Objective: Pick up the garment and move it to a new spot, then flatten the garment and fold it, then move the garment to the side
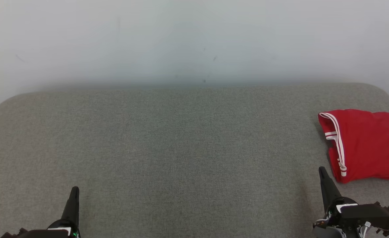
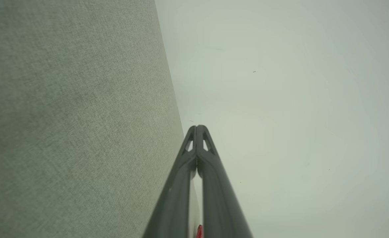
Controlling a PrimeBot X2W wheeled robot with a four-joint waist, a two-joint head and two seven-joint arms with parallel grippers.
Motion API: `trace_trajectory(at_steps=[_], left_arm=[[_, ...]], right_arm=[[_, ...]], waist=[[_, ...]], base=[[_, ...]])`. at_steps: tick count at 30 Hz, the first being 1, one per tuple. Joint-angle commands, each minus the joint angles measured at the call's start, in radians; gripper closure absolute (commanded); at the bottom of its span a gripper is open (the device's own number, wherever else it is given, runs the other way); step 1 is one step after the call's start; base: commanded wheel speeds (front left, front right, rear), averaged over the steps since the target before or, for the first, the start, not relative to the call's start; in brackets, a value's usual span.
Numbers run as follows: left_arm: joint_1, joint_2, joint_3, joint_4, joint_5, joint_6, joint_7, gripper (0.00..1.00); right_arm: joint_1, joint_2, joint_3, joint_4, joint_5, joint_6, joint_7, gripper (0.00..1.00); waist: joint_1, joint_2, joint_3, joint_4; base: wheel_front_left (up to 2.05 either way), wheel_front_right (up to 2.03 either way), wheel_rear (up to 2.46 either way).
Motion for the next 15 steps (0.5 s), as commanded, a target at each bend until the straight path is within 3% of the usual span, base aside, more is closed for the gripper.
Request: trace_trajectory(at_steps=[1, 15], left_arm=[[-0.015, 0.006, 0.004, -0.001, -0.023, -0.002, 0.007, 1.0], [-0.028, 0.007, 0.007, 0.001, -0.104, -0.003, 0.033, 1.0]], right_arm=[[-0.008, -0.001, -0.002, -0.004, 0.017, -0.002, 0.006, 1.0], [-0.013, -0.001, -0.012, -0.005, 0.119, -0.002, 0.022, 1.0]], waist=[[-0.0001, 0.0, 0.0, 0.0], [-0.0001, 0.0, 0.001, 0.003]], base=[[0.0, 0.0, 0.0], [0.0, 0.0, 0.0]])
